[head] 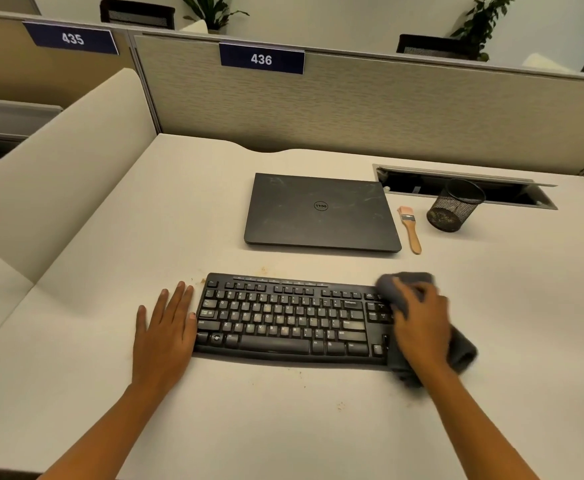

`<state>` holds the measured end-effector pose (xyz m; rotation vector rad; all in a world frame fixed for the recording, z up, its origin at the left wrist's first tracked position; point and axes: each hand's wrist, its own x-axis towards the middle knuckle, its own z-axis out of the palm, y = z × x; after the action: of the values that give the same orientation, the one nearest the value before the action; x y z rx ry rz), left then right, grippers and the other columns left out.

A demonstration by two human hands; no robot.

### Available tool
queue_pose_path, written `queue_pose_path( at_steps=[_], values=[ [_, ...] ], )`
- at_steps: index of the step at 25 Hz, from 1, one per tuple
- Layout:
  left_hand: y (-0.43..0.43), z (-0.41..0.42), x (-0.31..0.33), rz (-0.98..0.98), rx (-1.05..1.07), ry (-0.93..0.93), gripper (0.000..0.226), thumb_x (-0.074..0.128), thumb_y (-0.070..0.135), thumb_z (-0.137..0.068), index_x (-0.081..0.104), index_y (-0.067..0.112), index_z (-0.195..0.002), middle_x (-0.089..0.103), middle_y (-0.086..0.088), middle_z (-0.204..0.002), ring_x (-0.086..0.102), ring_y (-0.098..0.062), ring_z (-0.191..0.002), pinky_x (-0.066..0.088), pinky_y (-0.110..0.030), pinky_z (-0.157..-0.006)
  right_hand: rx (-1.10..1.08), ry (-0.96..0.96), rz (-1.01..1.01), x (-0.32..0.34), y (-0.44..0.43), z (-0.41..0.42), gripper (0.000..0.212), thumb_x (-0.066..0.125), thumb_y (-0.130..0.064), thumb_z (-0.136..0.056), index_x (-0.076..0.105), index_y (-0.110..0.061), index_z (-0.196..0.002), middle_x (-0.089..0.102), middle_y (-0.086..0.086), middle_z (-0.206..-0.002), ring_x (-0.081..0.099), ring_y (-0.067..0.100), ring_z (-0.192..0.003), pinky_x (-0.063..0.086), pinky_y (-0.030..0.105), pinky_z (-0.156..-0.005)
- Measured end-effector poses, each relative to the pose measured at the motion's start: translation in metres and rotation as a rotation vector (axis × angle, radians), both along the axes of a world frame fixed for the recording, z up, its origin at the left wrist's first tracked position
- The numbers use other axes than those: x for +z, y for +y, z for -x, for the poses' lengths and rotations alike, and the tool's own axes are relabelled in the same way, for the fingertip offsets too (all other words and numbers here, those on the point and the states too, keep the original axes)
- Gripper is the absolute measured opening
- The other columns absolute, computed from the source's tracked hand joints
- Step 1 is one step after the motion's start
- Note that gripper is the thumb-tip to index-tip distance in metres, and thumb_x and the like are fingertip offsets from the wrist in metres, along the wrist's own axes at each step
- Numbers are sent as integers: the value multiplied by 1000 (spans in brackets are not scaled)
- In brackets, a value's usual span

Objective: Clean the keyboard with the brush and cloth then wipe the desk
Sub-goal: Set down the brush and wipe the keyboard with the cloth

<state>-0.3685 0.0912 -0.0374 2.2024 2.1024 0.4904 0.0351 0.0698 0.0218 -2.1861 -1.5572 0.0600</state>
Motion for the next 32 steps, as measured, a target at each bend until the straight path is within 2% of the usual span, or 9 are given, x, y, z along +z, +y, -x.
queue_pose_path(
  at_steps=[2,3,7,8,13,16,23,29,32],
  values=[
    [0,0,0,-1,5,-10,61,10,41,-99,28,19,-153,28,1,-159,24,-24,-147,17,-54,-117,292,-84,-8,-11,-9,11,49,58,-15,-90,52,-25,-137,47,8,-131,44,29,-114,45,41,-92],
    [0,0,0,-3,8,-16,61,10,41,-99,28,19,-153,28,2,-159,24,-23,-147,16,-54,-117,314,-99,-10,-11,-15,2,49,59,-14,-90,52,-25,-137,48,9,-130,44,29,-114,45,42,-93],
    [0,-2,1,-11,7,-3,60,11,39,-99,31,18,-152,31,0,-158,28,-26,-146,19,-55,-115,-236,-4,16,2,-17,-42,49,59,-9,-89,53,-22,-136,45,16,-132,42,37,-113,44,49,-90],
    [0,-2,1,-8,2,2,60,11,39,-100,31,17,-152,31,-1,-157,28,-26,-145,20,-55,-115,-263,-16,24,3,-13,-33,49,59,-10,-89,53,-21,-136,45,16,-132,42,37,-113,44,49,-89],
    [0,-2,2,-10,4,7,60,14,38,-100,34,15,-151,34,-2,-156,31,-28,-144,22,-57,-113,362,-36,-79,-11,-15,49,54,69,-9,-83,57,-27,-132,53,8,-127,48,28,-111,48,38,-88],
    [-1,-2,1,-16,7,15,60,13,38,-99,33,16,-152,33,-1,-157,30,-27,-144,21,-56,-114,653,-111,-50,-8,-31,7,57,62,-6,-80,58,-33,-130,53,1,-126,47,21,-110,42,31,-91],
    [0,-1,-1,-27,14,6,61,13,39,-98,33,18,-152,32,1,-157,28,-25,-145,19,-54,-115,492,-91,-47,3,-61,-85,65,48,3,-70,67,-39,-116,57,-7,-124,49,21,-111,46,42,-91],
    [0,-2,1,-6,-2,-1,61,11,39,-99,31,17,-153,31,-1,-158,28,-27,-146,17,-54,-115,731,8,-65,-4,-42,10,70,54,8,-69,65,-36,-123,58,-10,-127,49,16,-115,36,25,-100],
    [-1,1,0,7,-45,-6,62,7,43,-100,26,20,-154,24,1,-160,21,-24,-148,11,-52,-117,868,22,-76,-2,-27,78,57,46,-5,-76,66,-33,-122,59,-8,-127,52,19,-110,35,24,-101]
  ],
)
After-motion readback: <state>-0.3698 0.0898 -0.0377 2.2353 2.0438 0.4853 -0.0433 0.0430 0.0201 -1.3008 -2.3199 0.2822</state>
